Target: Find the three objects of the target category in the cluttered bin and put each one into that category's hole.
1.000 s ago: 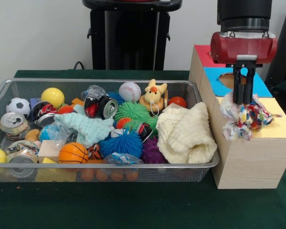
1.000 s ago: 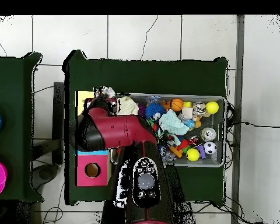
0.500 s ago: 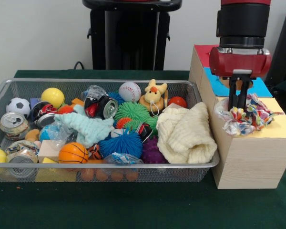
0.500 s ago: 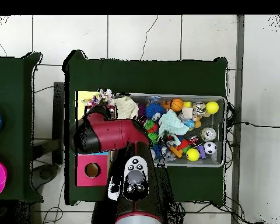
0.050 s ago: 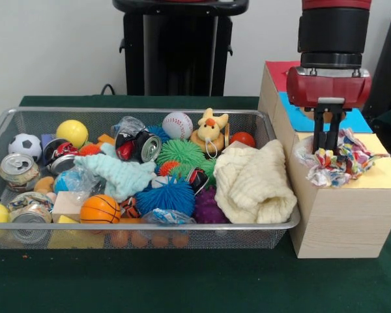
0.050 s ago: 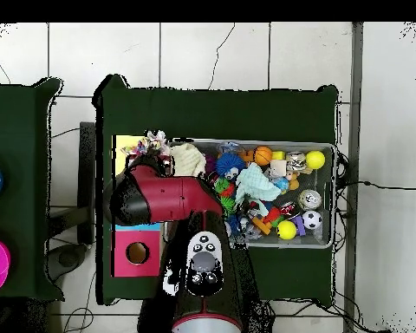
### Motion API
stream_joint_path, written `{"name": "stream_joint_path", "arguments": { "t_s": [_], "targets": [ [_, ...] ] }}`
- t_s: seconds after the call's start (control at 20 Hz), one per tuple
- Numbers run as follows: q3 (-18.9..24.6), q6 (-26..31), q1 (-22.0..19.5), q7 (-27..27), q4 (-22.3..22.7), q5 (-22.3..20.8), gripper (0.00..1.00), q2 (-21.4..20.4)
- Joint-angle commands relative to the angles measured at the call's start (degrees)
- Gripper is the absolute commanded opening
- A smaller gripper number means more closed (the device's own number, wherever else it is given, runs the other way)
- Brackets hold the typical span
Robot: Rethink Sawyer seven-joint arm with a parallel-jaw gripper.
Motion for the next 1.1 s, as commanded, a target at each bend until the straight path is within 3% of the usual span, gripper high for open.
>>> {"name": "stream_joint_path", "arguments": {
  "t_s": [0.05, 0.65, 1.1],
  "targets": [
    [3.9, 9.0, 0.0, 10.1, 2.3, 4.6, 0.00, 0.5],
    [1.9, 16.5, 2.7, 10.3, 1.3, 8.5, 0.00, 0.7],
    [3.6, 13.0, 2.3, 8.8, 1.0, 8.4, 0.00, 1.5]
  ]
}}
